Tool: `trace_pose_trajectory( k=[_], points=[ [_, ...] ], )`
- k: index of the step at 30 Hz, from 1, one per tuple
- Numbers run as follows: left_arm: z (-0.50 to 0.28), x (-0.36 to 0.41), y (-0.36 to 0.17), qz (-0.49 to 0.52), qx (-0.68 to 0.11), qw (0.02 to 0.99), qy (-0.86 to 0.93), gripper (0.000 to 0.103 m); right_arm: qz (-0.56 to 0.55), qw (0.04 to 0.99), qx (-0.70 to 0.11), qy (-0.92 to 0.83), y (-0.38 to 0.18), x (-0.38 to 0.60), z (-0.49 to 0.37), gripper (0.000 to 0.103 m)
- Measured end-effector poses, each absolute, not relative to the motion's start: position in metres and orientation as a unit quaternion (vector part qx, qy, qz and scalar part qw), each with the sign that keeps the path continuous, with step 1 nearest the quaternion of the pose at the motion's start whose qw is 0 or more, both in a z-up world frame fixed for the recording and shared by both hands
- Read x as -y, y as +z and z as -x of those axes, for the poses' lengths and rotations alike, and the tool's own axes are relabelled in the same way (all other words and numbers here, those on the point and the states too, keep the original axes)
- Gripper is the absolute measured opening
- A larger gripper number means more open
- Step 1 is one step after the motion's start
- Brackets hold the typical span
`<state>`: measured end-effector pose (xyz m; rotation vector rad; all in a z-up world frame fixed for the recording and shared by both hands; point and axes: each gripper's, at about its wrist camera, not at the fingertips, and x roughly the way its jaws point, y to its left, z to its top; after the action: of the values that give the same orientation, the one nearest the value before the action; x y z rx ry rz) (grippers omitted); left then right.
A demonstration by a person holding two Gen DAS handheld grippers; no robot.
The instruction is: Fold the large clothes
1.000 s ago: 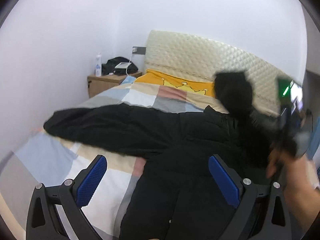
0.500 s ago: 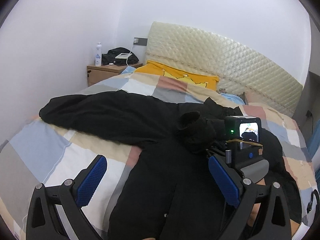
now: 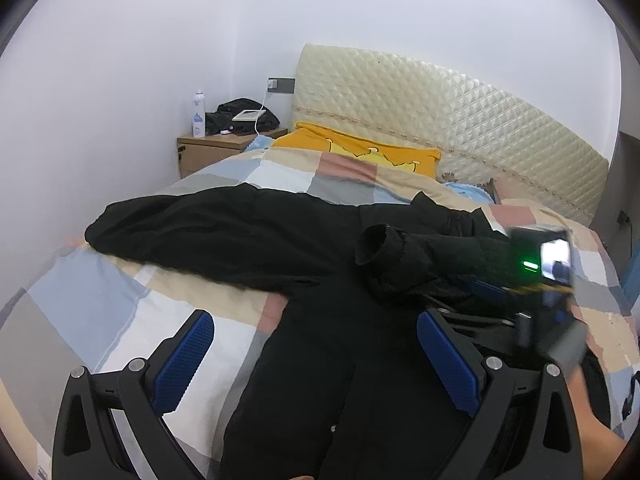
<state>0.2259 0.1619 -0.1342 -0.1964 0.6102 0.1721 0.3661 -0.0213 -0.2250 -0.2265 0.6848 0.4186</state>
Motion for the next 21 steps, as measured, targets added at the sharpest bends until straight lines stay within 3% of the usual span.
trace_pose_trajectory(
  k=[10, 21],
  points=[
    [-0.220, -0.122, -0.130, 0.067, -0.296, 0.952, 0.047, 0.103, 0.036, 0.941, -0.296, 0.158, -0.182, 0.129, -0.302, 0.083],
    [-0.274, -0.089, -0.143, 0.073, -0.320, 0.944, -0.037, 0.103, -0.169, 0.928, -0.318, 0.099, -0.217, 0.253, -0.326, 0.083]
  ],
)
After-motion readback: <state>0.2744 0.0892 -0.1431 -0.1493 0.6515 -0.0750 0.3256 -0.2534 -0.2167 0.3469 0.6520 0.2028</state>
